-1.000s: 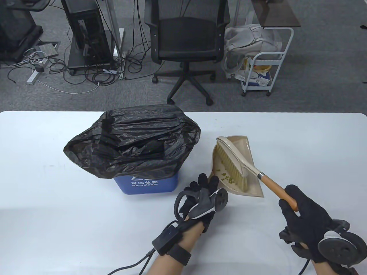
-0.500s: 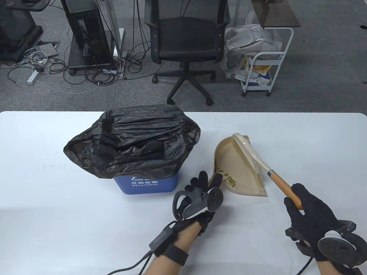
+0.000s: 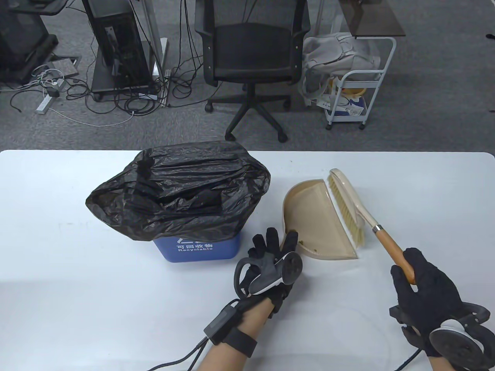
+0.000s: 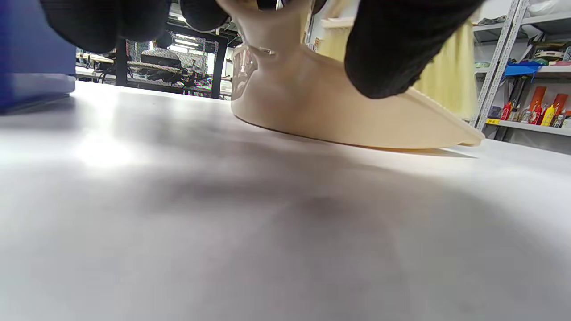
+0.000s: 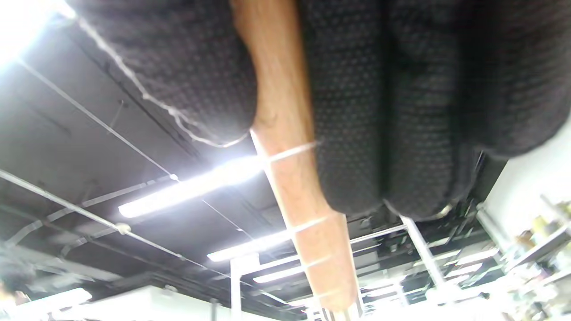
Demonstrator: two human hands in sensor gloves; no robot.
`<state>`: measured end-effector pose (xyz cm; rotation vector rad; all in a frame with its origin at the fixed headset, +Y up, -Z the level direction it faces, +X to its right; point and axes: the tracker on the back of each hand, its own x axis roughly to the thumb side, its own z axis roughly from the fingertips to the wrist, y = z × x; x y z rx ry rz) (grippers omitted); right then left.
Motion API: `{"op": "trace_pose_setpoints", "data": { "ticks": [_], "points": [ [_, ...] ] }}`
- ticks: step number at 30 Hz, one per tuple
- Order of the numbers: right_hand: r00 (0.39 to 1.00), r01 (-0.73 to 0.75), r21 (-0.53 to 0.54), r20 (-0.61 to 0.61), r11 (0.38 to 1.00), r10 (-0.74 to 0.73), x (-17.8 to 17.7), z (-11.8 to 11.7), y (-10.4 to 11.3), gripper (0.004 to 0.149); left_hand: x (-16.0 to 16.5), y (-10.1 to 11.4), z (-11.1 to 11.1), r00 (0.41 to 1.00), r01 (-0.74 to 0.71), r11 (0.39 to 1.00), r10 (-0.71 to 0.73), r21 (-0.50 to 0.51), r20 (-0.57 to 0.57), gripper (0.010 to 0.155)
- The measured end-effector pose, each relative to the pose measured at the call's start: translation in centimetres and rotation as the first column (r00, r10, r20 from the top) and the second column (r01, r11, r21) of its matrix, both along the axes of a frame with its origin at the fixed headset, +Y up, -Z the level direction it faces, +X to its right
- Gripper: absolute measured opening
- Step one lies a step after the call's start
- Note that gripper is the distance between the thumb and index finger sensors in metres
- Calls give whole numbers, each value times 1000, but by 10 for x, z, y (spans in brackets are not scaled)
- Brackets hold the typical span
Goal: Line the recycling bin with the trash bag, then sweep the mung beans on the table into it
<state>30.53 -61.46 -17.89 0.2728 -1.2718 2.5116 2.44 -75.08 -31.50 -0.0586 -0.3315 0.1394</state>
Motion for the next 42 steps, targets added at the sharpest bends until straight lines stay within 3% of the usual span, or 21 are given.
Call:
{"op": "trace_pose_setpoints", "data": {
  "ticks": [4,19,27,42],
  "points": [
    [992,-43,-94,111,995,54,2,-11,-8,55,2,-2,-2,1000,11,1000,-11,-25,-3,86],
    [988,-77,-121,121,990,91,-10,-14,-11,56,3,-4,2,1000,29,999,-29,41,3,68],
    [989,-73,-127,117,989,88,-9,-14,-11,56,-9,2,-1,981,-190,981,187,-49,-56,67],
    [991,-61,-135,113,989,77,-7,-15,-10,56,-22,18,6,932,-358,933,355,-36,-72,67]
  ]
}}
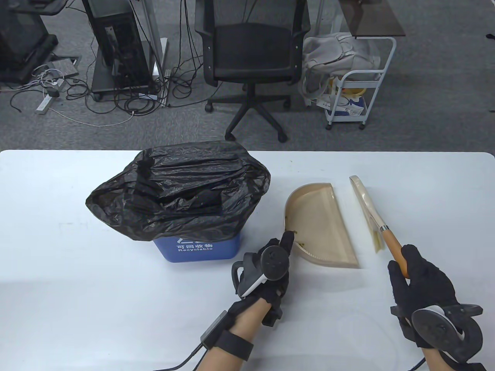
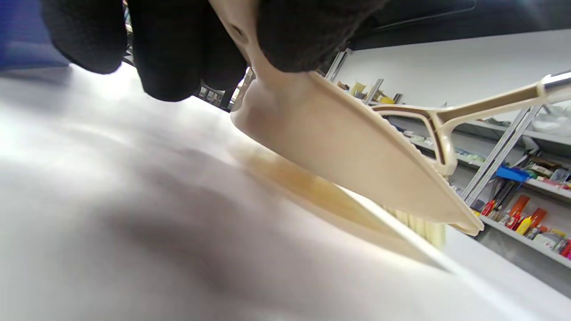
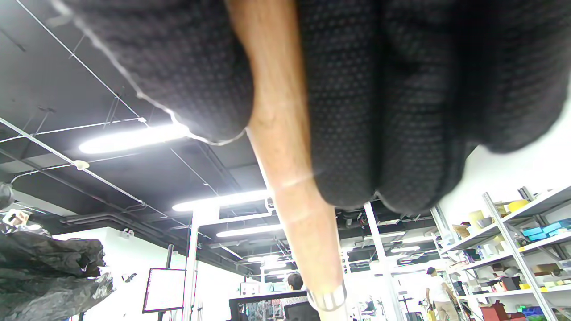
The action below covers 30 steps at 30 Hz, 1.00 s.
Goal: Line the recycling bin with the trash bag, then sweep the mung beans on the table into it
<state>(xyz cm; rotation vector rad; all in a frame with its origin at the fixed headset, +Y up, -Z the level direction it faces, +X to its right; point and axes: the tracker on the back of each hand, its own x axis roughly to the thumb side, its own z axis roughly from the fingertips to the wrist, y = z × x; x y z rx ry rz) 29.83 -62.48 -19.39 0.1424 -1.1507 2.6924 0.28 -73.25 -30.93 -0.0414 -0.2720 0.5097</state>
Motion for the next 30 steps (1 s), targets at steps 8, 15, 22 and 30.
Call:
{"op": "trace_pose_setpoints", "data": {
  "ticks": [8,15,22,30],
  "points": [
    [1000,19,-9,8,1000,-19,3,0,1,56,-4,27,11,996,-86,995,86,48,2,67],
    [999,36,-15,5,999,-36,8,-2,2,56,-8,59,15,991,-136,987,136,91,-3,67],
    [1000,20,-19,-6,1000,-20,6,-2,1,56,-9,101,26,981,-196,973,194,122,32,67],
    [1000,19,-22,-9,1000,-19,5,-1,0,57,-36,170,48,975,-221,951,219,215,31,67]
  ]
}}
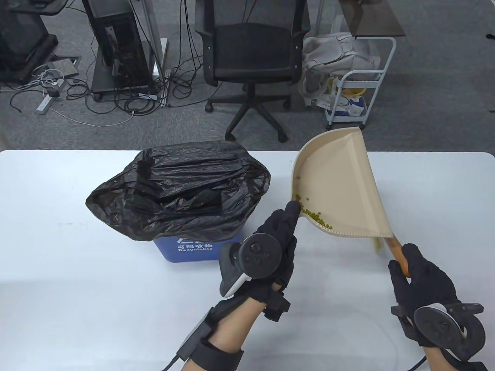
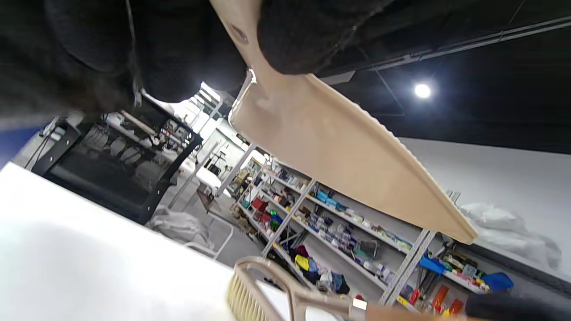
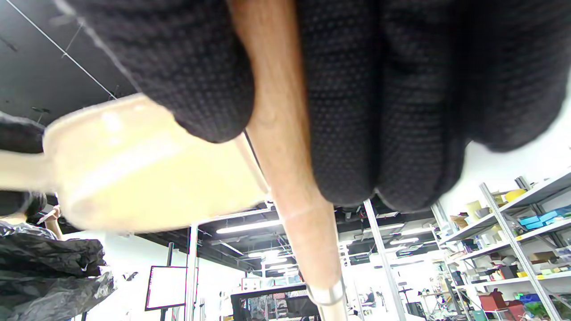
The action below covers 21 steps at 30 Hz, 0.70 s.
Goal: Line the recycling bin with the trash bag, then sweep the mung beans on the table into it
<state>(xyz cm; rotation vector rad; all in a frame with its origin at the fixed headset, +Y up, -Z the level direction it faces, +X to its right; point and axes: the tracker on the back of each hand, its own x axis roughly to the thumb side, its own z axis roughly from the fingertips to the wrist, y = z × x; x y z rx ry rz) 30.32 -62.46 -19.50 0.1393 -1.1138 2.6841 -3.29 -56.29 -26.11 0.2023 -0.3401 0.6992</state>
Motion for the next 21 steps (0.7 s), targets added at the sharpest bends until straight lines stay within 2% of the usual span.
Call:
{"op": "trace_pose_setpoints", "data": {
  "ticks": [5,9,13,18,21],
  "points": [
    [1000,-9,0,-3,1000,9,-3,0,-1,56,-53,52,14,994,5,997,4,74,-112,67],
    [1000,-24,1,-4,1000,24,-6,0,-2,56,-101,79,22,969,63,993,-36,101,-244,67],
    [1000,-31,-1,-7,1000,31,-9,-1,-2,56,-141,85,25,937,98,992,-64,83,-343,67],
    [999,-44,-3,-9,999,44,-13,-1,-4,56,-183,75,29,891,143,989,-110,42,-440,67],
    [999,-50,-5,-9,999,50,-14,-1,-5,57,-197,68,28,871,158,987,-135,10,-472,67]
  ]
}}
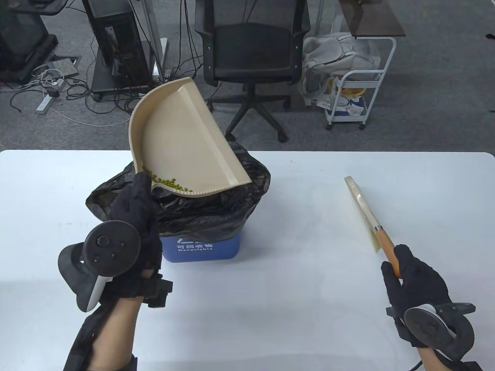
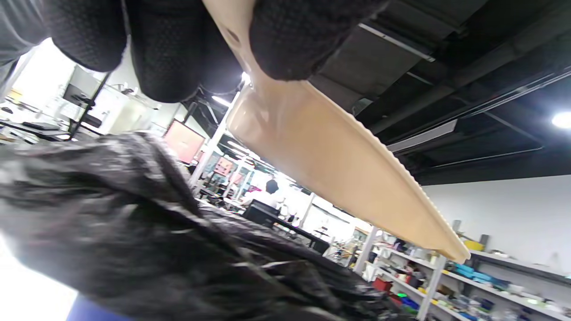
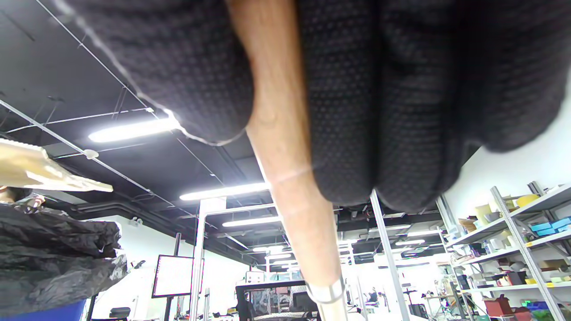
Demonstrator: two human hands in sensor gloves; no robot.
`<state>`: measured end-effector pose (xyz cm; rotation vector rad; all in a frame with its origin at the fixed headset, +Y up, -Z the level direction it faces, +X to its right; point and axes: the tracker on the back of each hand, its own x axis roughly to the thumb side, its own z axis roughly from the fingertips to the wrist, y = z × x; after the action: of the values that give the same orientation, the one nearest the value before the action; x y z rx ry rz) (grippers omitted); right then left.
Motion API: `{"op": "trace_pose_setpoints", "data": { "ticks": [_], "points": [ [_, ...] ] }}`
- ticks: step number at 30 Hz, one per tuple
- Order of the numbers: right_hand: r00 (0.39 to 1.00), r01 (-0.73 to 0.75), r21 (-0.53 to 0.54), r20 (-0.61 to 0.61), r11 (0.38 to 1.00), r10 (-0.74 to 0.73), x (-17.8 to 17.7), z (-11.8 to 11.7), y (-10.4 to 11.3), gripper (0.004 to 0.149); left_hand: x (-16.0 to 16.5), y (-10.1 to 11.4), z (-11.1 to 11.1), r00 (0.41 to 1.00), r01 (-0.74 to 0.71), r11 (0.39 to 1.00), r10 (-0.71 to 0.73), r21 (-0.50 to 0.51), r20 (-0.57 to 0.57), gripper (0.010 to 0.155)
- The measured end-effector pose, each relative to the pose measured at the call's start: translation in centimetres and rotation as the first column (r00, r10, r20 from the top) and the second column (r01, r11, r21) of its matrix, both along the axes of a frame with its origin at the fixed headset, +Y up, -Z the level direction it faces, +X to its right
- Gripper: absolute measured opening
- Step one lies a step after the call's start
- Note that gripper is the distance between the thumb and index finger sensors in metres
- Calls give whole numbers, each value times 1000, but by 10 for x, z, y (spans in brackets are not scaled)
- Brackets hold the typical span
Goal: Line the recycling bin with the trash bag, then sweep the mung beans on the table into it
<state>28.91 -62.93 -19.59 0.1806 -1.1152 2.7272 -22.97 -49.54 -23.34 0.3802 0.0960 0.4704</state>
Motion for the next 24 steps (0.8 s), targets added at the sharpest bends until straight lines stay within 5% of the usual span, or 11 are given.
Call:
{"op": "trace_pose_setpoints", "data": {
  "ticks": [8,24],
  "points": [
    [1000,-12,-7,-4,1000,11,-3,-1,-1,57,-7,-12,-7,989,125,992,-126,-22,-75,67],
    [1000,-10,-11,-10,1000,10,-1,-1,-1,57,36,-5,-22,926,354,935,-350,3,-144,68]
  ]
}}
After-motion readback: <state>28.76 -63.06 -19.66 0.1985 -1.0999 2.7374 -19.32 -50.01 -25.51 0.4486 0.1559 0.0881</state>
